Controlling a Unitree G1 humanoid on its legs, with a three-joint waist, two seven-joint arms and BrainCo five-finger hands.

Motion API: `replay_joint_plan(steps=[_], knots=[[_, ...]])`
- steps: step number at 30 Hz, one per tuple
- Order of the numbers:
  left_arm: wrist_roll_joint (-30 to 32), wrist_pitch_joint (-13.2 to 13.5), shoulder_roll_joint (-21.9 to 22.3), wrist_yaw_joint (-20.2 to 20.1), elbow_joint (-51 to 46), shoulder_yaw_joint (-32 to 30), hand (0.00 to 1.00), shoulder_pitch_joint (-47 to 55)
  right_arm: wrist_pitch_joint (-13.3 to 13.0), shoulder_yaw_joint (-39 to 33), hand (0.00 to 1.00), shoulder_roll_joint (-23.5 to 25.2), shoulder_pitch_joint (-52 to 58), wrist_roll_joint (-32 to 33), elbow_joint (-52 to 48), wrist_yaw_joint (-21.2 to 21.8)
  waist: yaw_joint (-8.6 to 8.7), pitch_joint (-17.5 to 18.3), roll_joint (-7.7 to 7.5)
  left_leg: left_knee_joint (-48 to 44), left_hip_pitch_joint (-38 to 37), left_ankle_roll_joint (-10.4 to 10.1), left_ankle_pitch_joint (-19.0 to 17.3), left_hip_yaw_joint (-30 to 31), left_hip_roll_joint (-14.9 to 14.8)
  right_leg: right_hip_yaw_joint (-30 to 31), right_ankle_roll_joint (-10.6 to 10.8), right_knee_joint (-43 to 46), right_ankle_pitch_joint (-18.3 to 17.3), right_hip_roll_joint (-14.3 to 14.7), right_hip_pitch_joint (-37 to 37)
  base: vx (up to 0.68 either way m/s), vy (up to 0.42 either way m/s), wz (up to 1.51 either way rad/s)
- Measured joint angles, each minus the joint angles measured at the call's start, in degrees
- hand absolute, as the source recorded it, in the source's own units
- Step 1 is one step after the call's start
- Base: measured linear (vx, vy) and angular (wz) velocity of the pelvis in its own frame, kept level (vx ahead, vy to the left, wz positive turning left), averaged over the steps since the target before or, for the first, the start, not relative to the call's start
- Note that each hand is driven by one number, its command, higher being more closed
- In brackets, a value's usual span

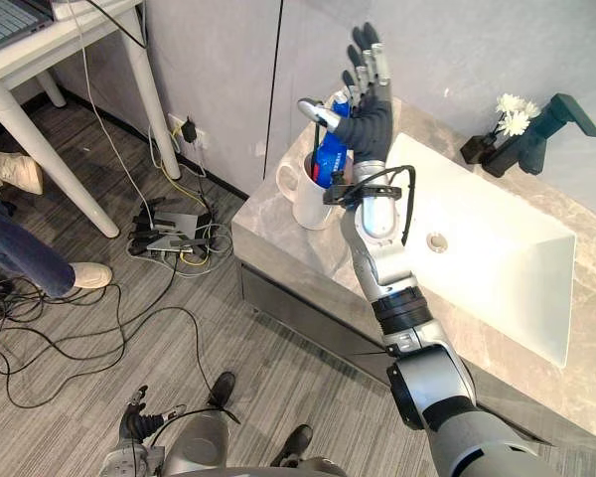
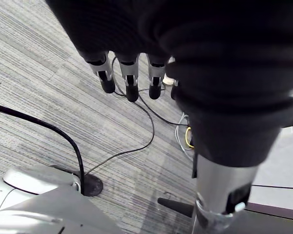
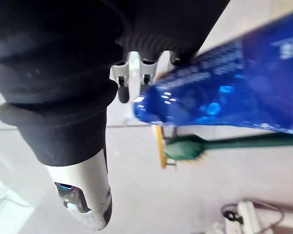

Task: Organize washtable

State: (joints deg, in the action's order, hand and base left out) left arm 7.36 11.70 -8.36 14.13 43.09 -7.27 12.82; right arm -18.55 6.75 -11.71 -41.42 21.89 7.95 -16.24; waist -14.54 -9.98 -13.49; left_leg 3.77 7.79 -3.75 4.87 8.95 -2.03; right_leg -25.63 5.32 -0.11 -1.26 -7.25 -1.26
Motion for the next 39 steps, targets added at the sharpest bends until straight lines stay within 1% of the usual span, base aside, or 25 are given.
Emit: replay_joint_plan(steps=[1,3,4,5,8,9,11,12,14,15,16,18,20,22,25,26,28,29,30,31,32,34,36,37,39], knots=[[0.0,0.0,0.0,0.0,0.2,-0.1,0.00,0.0,-0.1,-0.7,0.00,-0.1,1.0,0.0,-2.1,-0.1,0.10,0.4,-0.09,0.1,0.0,0.0,0.0,-0.1,0.0,0.1,0.0,0.0,0.0,0.0,0.0,0.00,0.013,-0.07],[0.1,-0.1,0.0,0.1,1.0,-0.6,0.00,0.6,-1.0,-3.1,0.00,-0.2,4.2,0.0,-9.5,-0.1,1.31,1.5,-0.13,0.2,-0.4,0.0,0.0,-0.4,0.0,0.4,0.0,0.0,0.0,0.0,0.0,0.00,0.012,-0.09],[0.1,-0.1,0.0,0.1,1.2,-0.7,0.00,0.8,-1.2,-3.7,0.00,-0.4,5.0,-0.1,-11.0,0.0,1.51,1.8,-0.09,0.2,-0.5,0.0,0.0,-0.6,0.0,0.6,0.0,0.0,0.0,-0.1,0.0,0.00,0.011,-0.10],[0.2,-0.2,0.0,0.0,1.5,-1.2,0.00,0.9,-1.5,-6.1,0.00,-1.5,7.6,-0.6,-14.8,-0.1,2.59,2.7,-0.01,0.3,-0.7,0.0,0.0,-0.9,0.0,0.8,0.0,0.0,0.0,-0.1,0.1,0.00,0.007,-0.07],[0.3,-0.1,0.2,0.0,2.2,-1.9,0.00,1.2,-2.9,-11.4,0.00,-3.1,11.8,-1.9,-19.2,-0.4,3.78,3.8,0.30,0.5,-1.4,0.0,0.0,-1.4,-0.1,1.4,0.0,0.1,0.0,-0.1,0.4,0.00,0.008,-0.11],[0.7,-0.2,0.2,0.1,2.7,-1.9,0.00,1.2,-3.5,-13.8,0.00,-3.7,13.5,-2.3,-20.5,-0.9,4.44,4.0,0.66,0.7,-2.1,0.0,0.0,-1.7,-0.2,1.8,0.0,0.1,0.0,-0.1,0.9,-0.01,0.006,-0.16],[1.3,-0.2,0.4,0.0,3.6,-1.9,0.00,1.2,-3.8,-17.7,0.00,-5.0,17.3,-2.5,-22.6,-1.6,4.81,5.3,1.36,1.5,-2.9,0.0,0.0,-2.4,-0.3,2.5,0.0,0.1,0.0,-0.1,0.9,-0.01,0.010,-0.20],[1.3,-0.2,0.5,0.0,3.8,-2.0,0.00,1.4,-4.1,-20.5,0.00,-5.2,19.9,-3.2,-23.7,-2.2,5.73,6.0,1.86,1.5,-3.2,0.1,-0.1,-2.8,-0.3,3.0,0.0,0.1,0.0,-0.1,0.9,0.00,0.012,-0.21],[1.5,-0.1,0.6,0.1,4.1,-2.4,0.00,1.5,-4.4,-23.4,0.00,-5.2,24.0,-4.3,-25.6,-2.8,6.37,6.9,2.60,1.5,-3.4,0.2,-0.2,-3.2,-0.4,3.4,0.0,0.1,0.0,-0.1,0.9,0.01,0.007,-0.15],[1.9,-0.1,1.1,0.1,4.6,-2.5,0.00,1.4,-4.8,-25.9,0.00,-5.1,27.6,-5.0,-26.8,-2.9,7.09,7.3,3.18,1.5,-3.7,0.3,-0.3,-3.7,-0.4,3.8,0.0,0.1,0.0,0.0,0.9,0.01,0.003,-0.12],[1.9,-0.2,1.4,0.1,5.0,-2.5,0.00,1.5,-4.9,-28.1,0.00,-4.6,31.3,-6.4,-27.5,-3.5,7.79,7.7,3.85,1.5,-3.7,0.3,-0.3,-3.8,-0.5,3.9,0.0,0.1,0.0,0.0,0.8,0.01,0.002,-0.13],[1.9,-0.1,1.6,0.1,5.3,-3.7,0.00,1.5,-4.6,-30.8,0.00,-3.5,36.1,-8.7,-27.4,-4.2,8.99,8.0,4.46,1.5,-3.9,0.3,-0.3,-4.5,-0.7,4.5,0.0,0.1,0.0,0.1,0.8,0.00,-0.002,-0.17],[1.9,-0.2,2.5,0.1,6.0,-5.1,0.00,1.5,-3.4,-33.8,0.00,0.2,43.6,-11.2,-27.1,-5.0,9.74,8.7,5.20,1.5,-4.5,0.2,-0.8,-5.4,-0.9,5.6,0.0,0.0,0.0,0.3,0.7,0.00,-0.004,-0.26],[1.9,-0.2,3.5,0.1,6.1,-7.0,0.00,2.0,-1.4,-37.1,0.00,4.9,51.7,-12.4,-23.2,-5.1,10.85,9.7,5.89,1.5,-4.8,0.0,-1.1,-6.4,-1.2,6.4,0.0,-0.1,0.0,0.3,0.3,0.00,0.000,-0.25],[1.8,-0.1,4.9,-0.2,6.0,-9.2,0.00,2.1,2.4,-40.3,0.00,10.1,59.5,-14.9,-12.8,-5.5,11.03,10.0,6.63,1.5,-6.6,0.0,-1.8,-8.2,-1.4,8.0,0.0,-0.1,0.0,0.3,1.1,0.02,0.002,-0.30],[1.9,-0.1,5.1,-0.2,6.0,-9.3,0.00,2.3,3.0,-40.3,0.00,11.0,60.6,-15.2,-10.5,-6.0,11.12,10.3,6.90,1.5,-6.9,0.1,-1.9,-8.7,-1.4,8.4,0.0,-0.1,0.0,0.3,1.2,0.01,0.006,-0.34],[1.8,-0.1,6.3,-0.2,5.9,-9.9,0.00,2.4,3.9,-39.8,0.00,13.5,62.4,-13.9,-3.0,-6.2,11.55,10.4,7.79,1.5,-8.3,0.3,-2.4,-10.5,-1.8,9.0,0.1,-0.1,0.0,0.1,2.2,0.01,0.001,-0.28],[1.8,-0.1,6.8,-0.3,5.8,-10.8,0.00,2.4,4.2,-38.9,0.00,15.1,63.4,-12.8,2.3,-6.0,12.37,10.9,8.45,1.5,-8.9,0.3,-2.6,-11.0,-1.7,9.1,0.1,0.0,0.0,0.0,2.6,0.00,0.008,-0.17],[1.7,-0.1,7.5,-0.3,5.7,-11.0,0.00,2.1,5.2,-38.4,0.00,16.6,64.0,-11.2,8.0,-5.3,12.36,10.8,8.96,1.5,-9.7,0.3,-2.9,-11.7,-1.8,9.6,0.2,0.0,0.0,0.0,3.0,-0.03,0.016,-0.17],[1.7,-0.1,7.7,-0.3,5.7,-11.0,0.00,2.0,5.5,-37.8,0.00,16.8,64.1,-8.8,11.1,-4.6,12.30,10.9,9.23,1.6,-10.0,0.1,-3.3,-12.1,-1.8,9.9,0.2,0.0,0.0,0.0,3.1,-0.03,0.018,-0.21],[1.7,-0.1,8.5,-0.3,5.7,-10.9,0.00,1.8,5.8,-37.5,0.00,16.9,64.3,-2.8,18.5,-2.5,12.24,11.0,10.08,1.6,-10.5,0.3,-3.5,-12.4,-1.8,10.2,0.3,0.1,-0.2,-0.1,3.3,-0.04,0.012,-0.12],[1.7,-0.1,9.0,-0.3,5.8,-10.9,0.00,1.4,5.9,-37.7,0.00,16.9,64.2,1.9,26.7,-1.3,12.19,11.2,10.51,2.0,-10.6,0.5,-3.6,-12.4,-1.7,10.1,0.6,0.1,-0.3,-0.2,3.4,-0.02,0.005,-0.03],[1.1,-0.2,9.7,-0.4,6.1,-10.9,0.00,0.8,6.6,-37.9,0.00,17.1,63.8,4.0,35.8,0.4,12.18,11.2,10.99,2.0,-10.7,0.5,-3.6,-12.4,-1.7,9.9,0.9,0.1,-0.7,-0.2,3.6,-0.01,0.000,0.03],[0.8,-0.2,9.9,-0.4,6.3,-10.9,0.00,0.7,7.0,-37.9,0.00,17.2,63.6,4.2,38.2,0.5,12.15,11.2,10.98,2.0,-10.6,0.5,-3.6,-12.3,-1.7,9.8,0.9,0.1,-0.8,-0.2,3.7,0.00,-0.003,0.04],[-1.6,-0.2,10.5,-0.4,7.9,-10.9,0.00,0.1,9.3,-37.6,0.00,17.1,63.0,4.0,43.9,1.4,12.11,11.3,11.32,2.0,-10.6,0.4,-3.6,-12.1,-1.6,9.5,1.0,0.0,-0.9,-0.3,4.2,0.00,0.001,0.07]])
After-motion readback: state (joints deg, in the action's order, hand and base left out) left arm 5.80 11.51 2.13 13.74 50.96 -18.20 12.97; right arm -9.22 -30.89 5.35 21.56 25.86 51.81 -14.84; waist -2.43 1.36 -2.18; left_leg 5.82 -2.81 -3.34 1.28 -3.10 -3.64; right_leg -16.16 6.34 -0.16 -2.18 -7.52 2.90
